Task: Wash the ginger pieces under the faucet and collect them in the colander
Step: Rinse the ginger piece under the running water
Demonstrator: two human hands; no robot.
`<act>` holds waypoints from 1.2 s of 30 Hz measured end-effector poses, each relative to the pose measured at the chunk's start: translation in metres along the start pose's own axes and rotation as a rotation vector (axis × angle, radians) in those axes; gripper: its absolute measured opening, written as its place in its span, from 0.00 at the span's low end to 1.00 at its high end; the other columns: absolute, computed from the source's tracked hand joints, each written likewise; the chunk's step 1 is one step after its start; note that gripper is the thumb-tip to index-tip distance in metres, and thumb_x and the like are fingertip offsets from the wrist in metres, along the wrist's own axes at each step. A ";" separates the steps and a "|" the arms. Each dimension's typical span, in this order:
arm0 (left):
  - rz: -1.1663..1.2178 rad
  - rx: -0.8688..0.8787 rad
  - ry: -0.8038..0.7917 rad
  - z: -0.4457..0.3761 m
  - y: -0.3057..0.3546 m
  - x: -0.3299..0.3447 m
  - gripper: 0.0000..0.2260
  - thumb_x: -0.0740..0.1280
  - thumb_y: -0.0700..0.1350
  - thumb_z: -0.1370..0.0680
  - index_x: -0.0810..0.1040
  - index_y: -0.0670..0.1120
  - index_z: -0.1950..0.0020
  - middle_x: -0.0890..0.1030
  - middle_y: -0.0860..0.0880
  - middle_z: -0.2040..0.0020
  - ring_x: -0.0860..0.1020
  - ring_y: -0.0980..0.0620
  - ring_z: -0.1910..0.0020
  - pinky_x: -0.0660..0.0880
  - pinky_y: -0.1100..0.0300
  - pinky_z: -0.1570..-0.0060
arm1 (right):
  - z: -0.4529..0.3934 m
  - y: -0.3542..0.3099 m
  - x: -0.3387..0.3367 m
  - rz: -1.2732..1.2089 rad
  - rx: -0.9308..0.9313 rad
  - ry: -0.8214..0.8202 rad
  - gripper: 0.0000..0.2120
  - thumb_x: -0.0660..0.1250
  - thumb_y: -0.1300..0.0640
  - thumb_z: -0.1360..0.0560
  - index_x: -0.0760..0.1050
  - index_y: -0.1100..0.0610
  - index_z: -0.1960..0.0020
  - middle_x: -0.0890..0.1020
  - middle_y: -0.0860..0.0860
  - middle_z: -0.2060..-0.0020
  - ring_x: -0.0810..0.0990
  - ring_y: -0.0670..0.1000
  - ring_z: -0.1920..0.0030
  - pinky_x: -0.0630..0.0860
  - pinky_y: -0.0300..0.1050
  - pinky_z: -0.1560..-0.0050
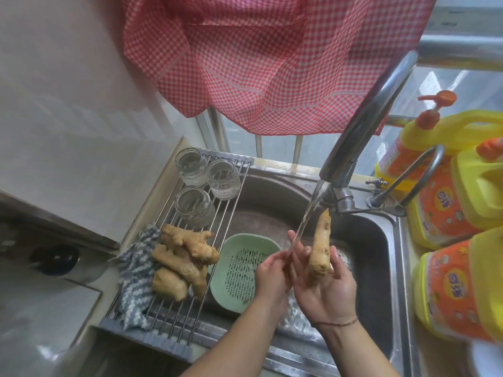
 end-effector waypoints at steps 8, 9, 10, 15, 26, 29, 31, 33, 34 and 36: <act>0.285 -0.203 -0.280 -0.001 0.008 0.003 0.30 0.50 0.64 0.19 0.65 0.46 0.25 0.71 0.42 0.28 0.73 0.43 0.32 0.73 0.44 0.38 | 0.020 -0.026 -0.006 0.075 -0.127 0.053 0.22 0.58 0.43 0.26 0.75 0.61 0.64 0.75 0.66 0.36 0.75 0.63 0.35 0.67 0.62 0.35; 0.273 -0.240 -0.364 -0.002 0.006 0.004 0.34 0.49 0.70 0.23 0.59 0.53 0.22 0.63 0.46 0.23 0.66 0.40 0.27 0.67 0.37 0.33 | 0.021 -0.030 -0.011 0.081 -0.143 0.064 0.21 0.58 0.43 0.26 0.75 0.60 0.64 0.76 0.66 0.36 0.75 0.63 0.35 0.68 0.63 0.36; 0.252 -0.284 -0.412 -0.001 0.004 0.006 0.37 0.49 0.75 0.27 0.54 0.59 0.21 0.56 0.50 0.20 0.60 0.38 0.24 0.60 0.30 0.31 | 0.022 -0.033 -0.015 0.089 -0.153 0.070 0.21 0.60 0.43 0.27 0.74 0.60 0.64 0.76 0.65 0.37 0.75 0.63 0.34 0.68 0.64 0.36; 0.029 -0.334 -0.359 0.011 0.003 0.005 0.39 0.41 0.77 0.28 0.42 0.61 0.21 0.45 0.51 0.19 0.47 0.38 0.21 0.39 0.30 0.30 | 0.028 -0.039 -0.028 0.216 -0.165 0.110 0.18 0.75 0.43 0.39 0.81 0.58 0.61 0.83 0.60 0.47 0.82 0.62 0.44 0.78 0.60 0.45; -0.205 -0.107 -0.159 0.018 0.015 -0.025 0.12 0.59 0.46 0.17 0.77 0.44 0.38 0.84 0.44 0.44 0.82 0.47 0.53 0.79 0.55 0.57 | 0.019 -0.004 -0.027 0.922 -0.055 0.240 0.19 0.72 0.57 0.33 0.75 0.70 0.51 0.81 0.72 0.54 0.78 0.62 0.61 0.74 0.45 0.68; -0.190 -0.111 -0.210 0.026 0.020 -0.027 0.16 0.57 0.52 0.17 0.81 0.46 0.41 0.85 0.43 0.45 0.82 0.45 0.46 0.79 0.50 0.48 | 0.004 0.015 -0.011 1.203 0.014 0.183 0.15 0.72 0.51 0.29 0.79 0.61 0.51 0.84 0.62 0.61 0.82 0.59 0.64 0.75 0.44 0.72; -0.187 -0.109 -0.229 0.030 0.024 -0.026 0.19 0.57 0.55 0.18 0.82 0.46 0.40 0.84 0.41 0.43 0.81 0.42 0.42 0.77 0.45 0.40 | -0.008 0.023 -0.006 1.228 0.008 0.252 0.14 0.70 0.46 0.27 0.80 0.56 0.50 0.86 0.57 0.59 0.85 0.56 0.59 0.80 0.49 0.64; -0.223 -0.070 -0.245 0.030 0.025 -0.024 0.18 0.59 0.56 0.19 0.81 0.48 0.39 0.84 0.42 0.42 0.82 0.43 0.42 0.78 0.46 0.42 | -0.017 0.024 -0.007 1.189 0.012 0.319 0.18 0.66 0.42 0.25 0.78 0.57 0.49 0.85 0.58 0.57 0.85 0.58 0.57 0.81 0.52 0.62; -0.254 -0.037 -0.246 0.032 0.026 -0.023 0.17 0.61 0.56 0.19 0.81 0.49 0.39 0.84 0.44 0.42 0.82 0.44 0.43 0.79 0.47 0.44 | -0.019 0.024 -0.006 1.147 0.009 0.335 0.19 0.64 0.42 0.24 0.77 0.58 0.49 0.84 0.60 0.57 0.84 0.59 0.60 0.80 0.52 0.65; -0.350 0.042 -0.224 0.033 0.028 -0.020 0.15 0.62 0.55 0.20 0.79 0.49 0.39 0.84 0.45 0.43 0.83 0.46 0.44 0.80 0.50 0.48 | -0.020 0.022 -0.006 1.095 -0.045 0.349 0.16 0.64 0.46 0.23 0.75 0.59 0.52 0.80 0.61 0.62 0.80 0.56 0.68 0.77 0.49 0.70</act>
Point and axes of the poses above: each hand's wrist, its own z-axis away from the middle knuckle, its own x-axis out of the palm, y = z × x, the point moved 1 cm from there along -z, towards the middle knuckle
